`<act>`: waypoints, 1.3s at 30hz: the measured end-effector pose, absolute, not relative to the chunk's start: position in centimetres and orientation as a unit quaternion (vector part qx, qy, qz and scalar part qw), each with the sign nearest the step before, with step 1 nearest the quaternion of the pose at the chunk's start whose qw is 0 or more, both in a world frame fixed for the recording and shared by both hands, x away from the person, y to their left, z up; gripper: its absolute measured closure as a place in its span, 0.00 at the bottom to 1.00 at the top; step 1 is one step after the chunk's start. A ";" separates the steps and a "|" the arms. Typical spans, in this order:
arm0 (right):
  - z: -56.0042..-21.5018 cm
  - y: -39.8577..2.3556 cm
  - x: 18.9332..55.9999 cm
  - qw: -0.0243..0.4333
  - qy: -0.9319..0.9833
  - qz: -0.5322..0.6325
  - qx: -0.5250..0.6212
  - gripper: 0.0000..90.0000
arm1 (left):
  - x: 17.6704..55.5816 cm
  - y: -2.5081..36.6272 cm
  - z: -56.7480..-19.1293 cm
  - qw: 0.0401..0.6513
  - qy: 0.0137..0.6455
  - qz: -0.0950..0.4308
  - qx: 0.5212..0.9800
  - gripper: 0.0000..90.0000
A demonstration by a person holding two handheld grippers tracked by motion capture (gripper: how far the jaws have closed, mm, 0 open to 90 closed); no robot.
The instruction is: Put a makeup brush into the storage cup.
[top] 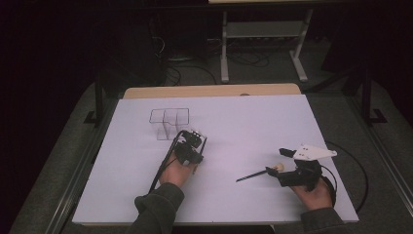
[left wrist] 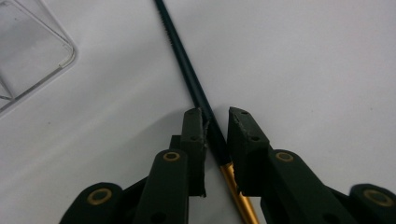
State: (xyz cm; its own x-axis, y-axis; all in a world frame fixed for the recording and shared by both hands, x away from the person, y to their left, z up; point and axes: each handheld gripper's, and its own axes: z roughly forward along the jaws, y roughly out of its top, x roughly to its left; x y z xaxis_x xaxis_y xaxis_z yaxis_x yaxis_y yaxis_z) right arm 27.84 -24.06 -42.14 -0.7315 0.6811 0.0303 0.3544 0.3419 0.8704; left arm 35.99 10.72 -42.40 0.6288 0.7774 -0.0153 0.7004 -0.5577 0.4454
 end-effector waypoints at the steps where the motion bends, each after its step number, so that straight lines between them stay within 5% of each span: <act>1: -42.1 -24.1 27.8 0.174 0.801 0.474 0.322 0.17 | 36.0 10.7 -42.4 0.209 0.421 0.093 0.878 0.87; 39: -42.1 -24.0 27.8 0.176 0.800 0.474 0.323 0.17 | 36.4 11.7 -42.0 0.225 0.407 0.067 0.883 0.93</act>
State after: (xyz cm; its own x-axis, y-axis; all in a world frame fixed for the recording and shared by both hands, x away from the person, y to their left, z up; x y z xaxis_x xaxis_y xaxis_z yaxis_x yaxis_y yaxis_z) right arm 27.79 -23.98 -42.10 -0.7293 0.6837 0.0247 0.3500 0.3419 0.8721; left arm 36.41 11.65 -42.02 0.6603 0.7482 -0.0649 0.6883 -0.5684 0.4508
